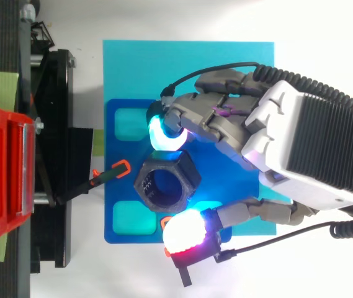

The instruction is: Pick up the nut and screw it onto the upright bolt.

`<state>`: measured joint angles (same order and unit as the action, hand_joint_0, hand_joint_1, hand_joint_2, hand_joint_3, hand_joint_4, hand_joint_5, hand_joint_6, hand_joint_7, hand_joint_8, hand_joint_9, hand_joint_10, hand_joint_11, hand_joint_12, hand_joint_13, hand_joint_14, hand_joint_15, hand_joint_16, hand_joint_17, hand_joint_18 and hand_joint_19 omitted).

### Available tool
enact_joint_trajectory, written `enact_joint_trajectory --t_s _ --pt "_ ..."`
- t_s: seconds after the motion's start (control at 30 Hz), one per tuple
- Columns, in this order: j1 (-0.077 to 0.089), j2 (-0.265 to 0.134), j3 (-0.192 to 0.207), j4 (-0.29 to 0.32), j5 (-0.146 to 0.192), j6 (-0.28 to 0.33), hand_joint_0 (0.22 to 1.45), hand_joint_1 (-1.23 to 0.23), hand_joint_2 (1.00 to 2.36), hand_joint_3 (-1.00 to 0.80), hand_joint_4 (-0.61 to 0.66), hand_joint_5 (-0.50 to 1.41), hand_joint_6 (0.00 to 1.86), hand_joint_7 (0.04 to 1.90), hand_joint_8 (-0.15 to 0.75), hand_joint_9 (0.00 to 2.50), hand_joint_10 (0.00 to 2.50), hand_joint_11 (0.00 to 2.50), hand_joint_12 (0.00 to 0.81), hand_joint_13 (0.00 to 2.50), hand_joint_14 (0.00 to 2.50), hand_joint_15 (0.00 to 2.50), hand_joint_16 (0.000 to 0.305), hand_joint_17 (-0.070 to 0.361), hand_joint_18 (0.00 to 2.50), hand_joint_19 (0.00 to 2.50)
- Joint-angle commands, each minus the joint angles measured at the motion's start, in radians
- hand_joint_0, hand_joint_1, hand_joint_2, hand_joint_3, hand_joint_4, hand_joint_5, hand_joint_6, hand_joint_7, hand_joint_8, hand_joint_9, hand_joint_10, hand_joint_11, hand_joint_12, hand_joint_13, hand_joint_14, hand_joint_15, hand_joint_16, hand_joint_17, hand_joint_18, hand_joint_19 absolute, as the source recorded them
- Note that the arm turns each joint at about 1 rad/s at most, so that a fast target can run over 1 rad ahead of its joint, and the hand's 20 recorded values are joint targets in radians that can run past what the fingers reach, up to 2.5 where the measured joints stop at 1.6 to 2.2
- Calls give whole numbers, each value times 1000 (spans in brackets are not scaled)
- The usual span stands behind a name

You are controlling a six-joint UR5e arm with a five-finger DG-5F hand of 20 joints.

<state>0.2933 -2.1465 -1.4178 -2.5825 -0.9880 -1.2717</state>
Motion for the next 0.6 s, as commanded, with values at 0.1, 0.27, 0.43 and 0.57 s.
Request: enact_joint_trajectory --t_s 0.1,0.27,0.43,0.57 --pt "-2 0 0 -1 -1 0 635 -643 1000 -500 264 -102 500 1341 326 974 9 292 340 851 8 205 39 87 644 309" --pt "-5 -1 0 -8 -1 2 635 -642 1000 -500 264 -102 500 1341 326 973 10 298 339 850 8 205 39 87 643 312" --pt "-6 2 -1 -21 -1 2 634 -640 1000 -500 263 -102 500 1337 328 980 9 297 338 849 8 211 38 86 643 313" --pt "-8 5 0 -21 -3 2 634 -638 1000 -500 263 -102 500 1343 326 979 9 298 339 851 8 203 38 86 643 309"
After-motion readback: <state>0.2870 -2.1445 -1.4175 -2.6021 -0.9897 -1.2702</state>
